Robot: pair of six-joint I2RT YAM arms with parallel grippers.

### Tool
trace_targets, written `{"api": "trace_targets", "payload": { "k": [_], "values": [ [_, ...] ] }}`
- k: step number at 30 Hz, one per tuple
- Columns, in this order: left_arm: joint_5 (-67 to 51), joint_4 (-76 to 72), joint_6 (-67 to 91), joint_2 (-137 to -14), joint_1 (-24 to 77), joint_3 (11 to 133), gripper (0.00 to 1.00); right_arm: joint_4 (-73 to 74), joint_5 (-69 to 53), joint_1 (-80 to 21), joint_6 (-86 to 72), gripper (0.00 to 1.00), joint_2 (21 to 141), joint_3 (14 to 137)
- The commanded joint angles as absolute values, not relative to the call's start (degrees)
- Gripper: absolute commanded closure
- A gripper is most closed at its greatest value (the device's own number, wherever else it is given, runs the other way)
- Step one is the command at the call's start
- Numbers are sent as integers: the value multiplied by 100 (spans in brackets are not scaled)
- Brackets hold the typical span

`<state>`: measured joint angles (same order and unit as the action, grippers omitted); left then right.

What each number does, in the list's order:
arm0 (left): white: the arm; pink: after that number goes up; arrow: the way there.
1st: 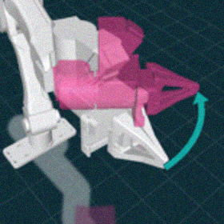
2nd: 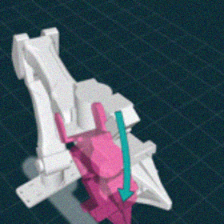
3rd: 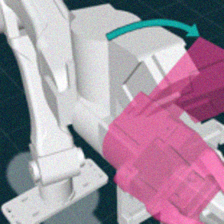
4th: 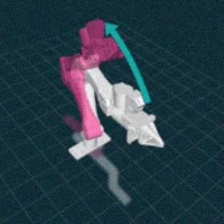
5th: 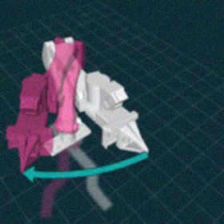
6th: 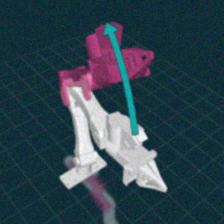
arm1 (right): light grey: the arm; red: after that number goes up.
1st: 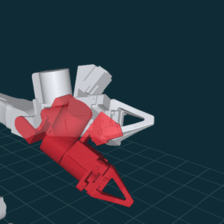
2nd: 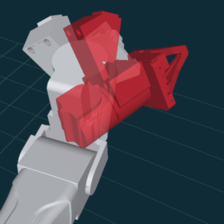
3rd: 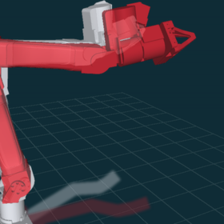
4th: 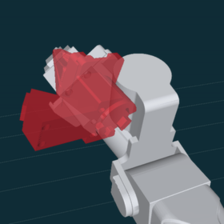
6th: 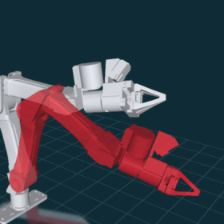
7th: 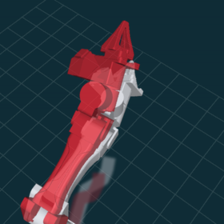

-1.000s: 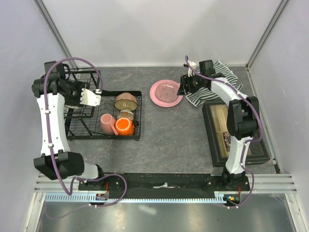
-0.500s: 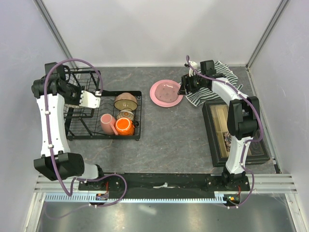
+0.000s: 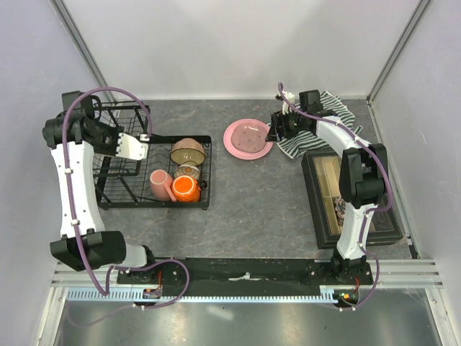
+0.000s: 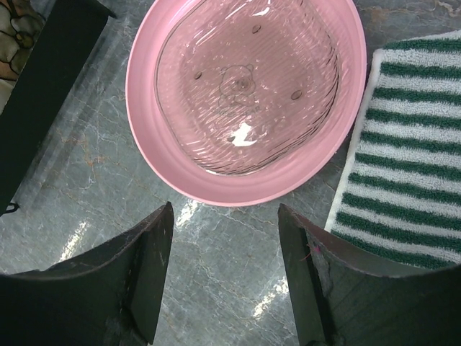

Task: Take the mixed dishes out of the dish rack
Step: Pick up the plate from the dish rack.

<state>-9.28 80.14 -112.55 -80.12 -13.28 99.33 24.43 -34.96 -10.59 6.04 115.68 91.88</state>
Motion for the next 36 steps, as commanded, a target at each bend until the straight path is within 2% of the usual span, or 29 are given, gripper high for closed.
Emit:
{"api": "trace_targets", "payload": {
  "k": [1,10,18,26,32,36],
  "values": [
    [-1204,8340,-12384,-7963,-1353,10642,99,2312,-3674,-1020,668,33,11470,9132],
    [-1590,8657,-12129,-8042,-1336,11354,99,2312,-3718,-1028,668,33,11461,9132],
    [-2460,8807,-11734,-7928,-1345,11908,98,2312,-3770,-1020,633,33,11382,9123],
    [-4042,8754,-9644,-8086,-1345,13078,98,2320,-4095,-1028,466,31,10732,9237],
    [-5272,7903,-7834,-7647,-1336,12359,98,2320,-4578,-1177,150,27,10152,9501],
    [-6028,6858,-6218,-7313,-1336,11349,98,2233,-4746,-1510,18,22,9652,9606]
  ]
}}
